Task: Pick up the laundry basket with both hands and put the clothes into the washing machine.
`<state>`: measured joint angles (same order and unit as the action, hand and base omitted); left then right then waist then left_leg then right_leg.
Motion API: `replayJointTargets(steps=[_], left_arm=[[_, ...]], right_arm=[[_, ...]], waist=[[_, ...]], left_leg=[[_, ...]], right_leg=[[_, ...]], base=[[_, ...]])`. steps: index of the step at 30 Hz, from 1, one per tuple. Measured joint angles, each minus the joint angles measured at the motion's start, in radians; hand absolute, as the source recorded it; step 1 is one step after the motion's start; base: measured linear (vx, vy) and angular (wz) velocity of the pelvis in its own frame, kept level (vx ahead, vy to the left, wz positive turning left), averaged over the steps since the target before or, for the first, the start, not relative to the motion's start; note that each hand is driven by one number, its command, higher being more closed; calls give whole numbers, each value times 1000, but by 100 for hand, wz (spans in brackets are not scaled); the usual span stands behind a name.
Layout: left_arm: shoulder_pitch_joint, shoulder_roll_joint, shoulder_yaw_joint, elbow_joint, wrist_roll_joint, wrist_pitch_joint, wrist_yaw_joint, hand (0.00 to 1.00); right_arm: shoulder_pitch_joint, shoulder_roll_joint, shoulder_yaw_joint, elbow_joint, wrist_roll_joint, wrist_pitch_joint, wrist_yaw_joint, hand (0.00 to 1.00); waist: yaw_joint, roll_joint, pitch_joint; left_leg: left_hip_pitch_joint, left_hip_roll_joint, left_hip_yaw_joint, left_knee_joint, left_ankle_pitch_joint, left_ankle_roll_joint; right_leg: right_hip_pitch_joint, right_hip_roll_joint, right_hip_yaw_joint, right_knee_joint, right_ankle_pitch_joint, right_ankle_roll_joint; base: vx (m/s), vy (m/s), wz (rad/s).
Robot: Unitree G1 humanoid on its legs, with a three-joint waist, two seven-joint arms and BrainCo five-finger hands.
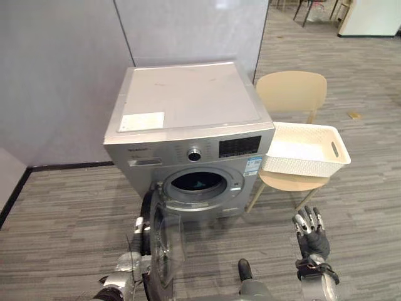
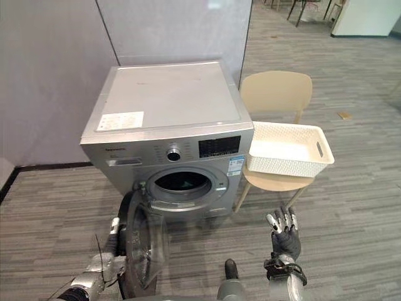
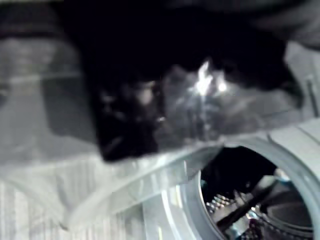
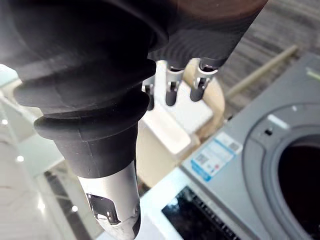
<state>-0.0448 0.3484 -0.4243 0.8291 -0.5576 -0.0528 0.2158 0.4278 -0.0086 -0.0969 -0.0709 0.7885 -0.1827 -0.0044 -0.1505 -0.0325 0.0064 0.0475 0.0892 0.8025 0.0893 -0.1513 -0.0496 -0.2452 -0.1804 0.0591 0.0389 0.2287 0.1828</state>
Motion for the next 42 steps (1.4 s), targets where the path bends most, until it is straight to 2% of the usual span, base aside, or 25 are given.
replayJointTargets(steps=[4,6,8,9,10,11,13,14,15,16,18,22,25,29,33,37,40,42], left_arm=[[9,-1,-1,-43,-32,0,4,0],[35,-35,-1,-95,-56,0,5,0],[39,-104,-2,-146,-103,-2,5,0],[39,-139,-11,-190,-115,-15,-6,0],[39,-153,-28,-218,-124,-25,-24,0],[32,-175,-119,-295,-137,-48,-111,0],[-25,-232,-229,-354,-151,-52,-199,0],[-82,-295,-286,-379,-171,-54,-246,0],[-138,-350,-319,-396,-185,-57,-274,0],[-165,-362,-341,-410,-194,-61,-283,0],[-226,-384,-355,-440,-236,-68,-307,0],[-231,-373,-358,-435,-279,-64,-308,0],[-229,-373,-357,-435,-274,-62,-304,0],[-228,-369,-299,-454,-240,-65,-300,0],[-189,-338,-181,-575,-195,-86,-301,0],[-60,-303,-54,-682,-177,-100,-310,0],[82,-306,97,-730,-175,-112,-327,0],[193,-327,253,-772,-142,-119,-317,0]], right_arm=[[0,7,-24,-59,6,-9,-20,0],[-11,8,-36,-59,5,-10,-28,0],[-14,17,-54,-59,3,-14,-42,0],[-16,20,-63,-59,-2,-19,-47,0],[-17,21,-67,-58,-6,-24,-53,0],[-36,22,-79,-42,-17,-31,-62,0],[-64,23,-98,-14,-24,-40,-72,0],[-86,24,-98,3,-27,-44,-83,0],[-112,24,-98,21,-33,-44,-86,0],[-123,24,-98,27,-34,-45,-87,0],[-138,22,-112,53,-34,-57,-91,0],[-125,22,-131,114,-34,-56,-110,0],[-129,22,-129,131,-35,-55,-110,0],[-128,20,-134,136,-35,-55,-105,0],[-107,21,-165,138,-35,-53,-100,0],[-95,22,-193,138,-35,-53,-93,0],[-88,35,-194,138,-35,-52,-75,0],[-83,62,-201,138,-36,-52,-53,0]], waist=[[0,-12,2],[3,-20,0],[3,-28,-1],[2,-38,-7],[2,-52,-8],[-2,-75,-16],[-7,-84,-26],[-9,-90,-34],[-13,-89,-34],[-17,-84,-34],[-26,-49,-35],[-21,-32,-29],[6,-18,-26],[2,-8,-20],[2,5,-12],[3,17,-14],[6,9,-8],[26,-3,5]], left_leg=[[14,-10,21,-21,3,-3],[14,-13,29,-18,3,-3],[27,-16,28,-23,-3,3],[27,-27,23,-30,-3,3],[26,-35,20,-34,-3,3],[19,-43,11,-33,-3,0],[4,-40,-13,-9,-1,0],[-6,-33,-51,21,0,7],[-6,-26,-107,38,-5,9],[-5,-20,-134,41,-9,8],[0,-4,-215,52,-35,-2],[-3,-5,-293,53,-34,-1],[-6,-12,-318,53,-34,0],[-6,-15,-320,48,-34,-1],[-1,-17,-303,34,-33,-1],[11,-14,-284,31,-33,-2],[17,-7,-278,28,-33,-3],[23,-1,-270,28,-34,-4]], right_leg=[[-3,1,-6,-6,14,12],[0,0,-4,-8,15,10],[11,-2,-13,-14,9,12],[10,-10,-29,-14,-10,-6],[10,-16,-35,-14,-25,-18],[11,-24,-50,-20,-48,-41],[13,-24,-67,-29,-48,-42],[16,-24,-79,-35,-47,-43],[27,-22,-80,-37,-49,-50],[38,-21,-82,-39,-53,-56],[68,-14,-115,-43,-61,-65],[103,-29,-182,-42,-77,-68],[117,-41,-195,-41,-91,-61],[113,-41,-193,-41,-98,-62],[99,-36,-176,-42,-97,-61],[99,-26,-165,-46,-94,-57],[100,-16,-163,-46,-94,-57],[102,-6,-161,-46,-93,-59]], base=[[0,13,-3],[9,17,-11],[18,20,-10],[62,12,-1],[104,-3,4],[88,-16,12],[115,-12,19],[168,-37,6],[158,-53,0],[104,-84,2],[73,-59,28],[18,-33,52],[-44,-20,25],[-49,-31,-2],[-15,-24,-14],[32,-18,-14],[11,-30,-8],[-7,-43,-10]])
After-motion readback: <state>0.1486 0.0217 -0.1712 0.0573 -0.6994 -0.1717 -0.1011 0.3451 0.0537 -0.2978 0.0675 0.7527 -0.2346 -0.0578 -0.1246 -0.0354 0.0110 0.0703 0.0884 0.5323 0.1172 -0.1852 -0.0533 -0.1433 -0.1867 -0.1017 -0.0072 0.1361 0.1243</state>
